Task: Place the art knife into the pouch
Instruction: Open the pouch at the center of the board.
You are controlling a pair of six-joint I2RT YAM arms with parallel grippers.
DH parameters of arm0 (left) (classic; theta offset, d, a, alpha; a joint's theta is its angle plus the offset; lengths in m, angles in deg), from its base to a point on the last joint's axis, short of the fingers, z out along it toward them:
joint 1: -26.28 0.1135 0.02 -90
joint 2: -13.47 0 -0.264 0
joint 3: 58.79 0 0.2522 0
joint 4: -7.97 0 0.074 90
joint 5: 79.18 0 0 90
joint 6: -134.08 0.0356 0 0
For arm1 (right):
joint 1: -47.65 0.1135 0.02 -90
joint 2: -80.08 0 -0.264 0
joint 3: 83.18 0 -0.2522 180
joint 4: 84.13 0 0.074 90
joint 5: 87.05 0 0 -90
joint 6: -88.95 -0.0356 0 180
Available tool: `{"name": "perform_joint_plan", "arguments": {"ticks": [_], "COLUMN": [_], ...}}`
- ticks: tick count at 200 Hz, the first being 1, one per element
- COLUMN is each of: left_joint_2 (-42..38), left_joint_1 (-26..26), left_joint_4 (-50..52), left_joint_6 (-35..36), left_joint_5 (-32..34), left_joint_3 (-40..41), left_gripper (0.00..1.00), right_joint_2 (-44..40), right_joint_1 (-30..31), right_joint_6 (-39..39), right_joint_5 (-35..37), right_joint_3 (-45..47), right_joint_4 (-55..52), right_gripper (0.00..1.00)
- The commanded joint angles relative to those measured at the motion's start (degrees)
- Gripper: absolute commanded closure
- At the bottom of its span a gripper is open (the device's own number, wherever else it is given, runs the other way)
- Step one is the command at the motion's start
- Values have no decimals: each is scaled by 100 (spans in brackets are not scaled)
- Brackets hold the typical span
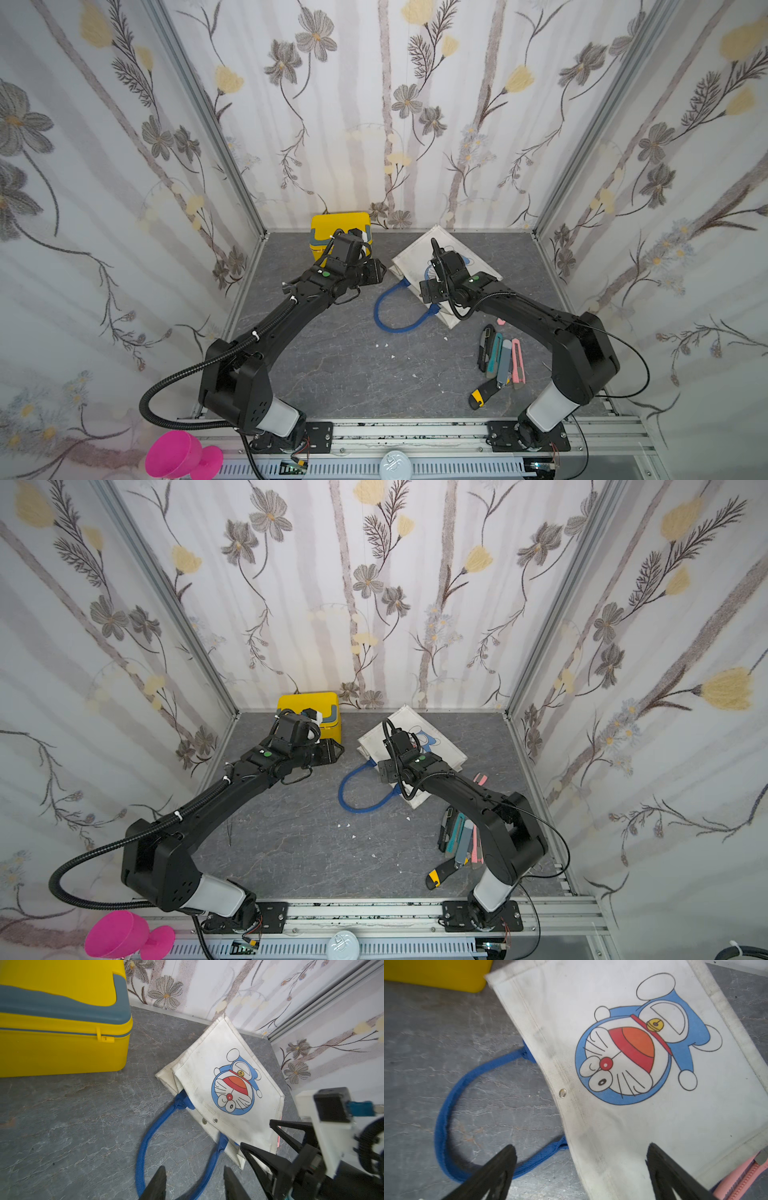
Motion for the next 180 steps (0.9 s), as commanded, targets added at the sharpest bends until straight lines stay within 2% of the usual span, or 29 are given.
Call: {"name": "perform_joint_plan", "arguments": {"ticks": [1,42,65,85,109,180], "left_joint_2": [-403,-1011,-1068,-1223,-1244,-1421], "left_joint_1": [136,466,588,675,773,1013], "left_joint_4": [-468,-602,-633,-659,-685,-782], "left_joint_6": [-346,-437,-441,-409,-385,-385], "left_joint_5": [-78,-214,-310,-420,-529,-682], "left_joint_3": [373,979,1123,1206,1302,1516], "left_gripper": [53,52,51,52,52,52], "right_joint_2": [280,1042,1489,1871,2296,2811], "right_joint_1": [105,583,758,899,989,972], "right_joint_6": [311,677,648,635,743,845], "right_joint_5": [632,1470,2027,2880,3580,4366], "right_joint_3": [-302,-949,-1282,-1640,-1970,-2194], "right_joint_4": [-338,-974,-1375,-1727,-2036,-2173], "right_gripper": [2,0,0,0,1,0]}}
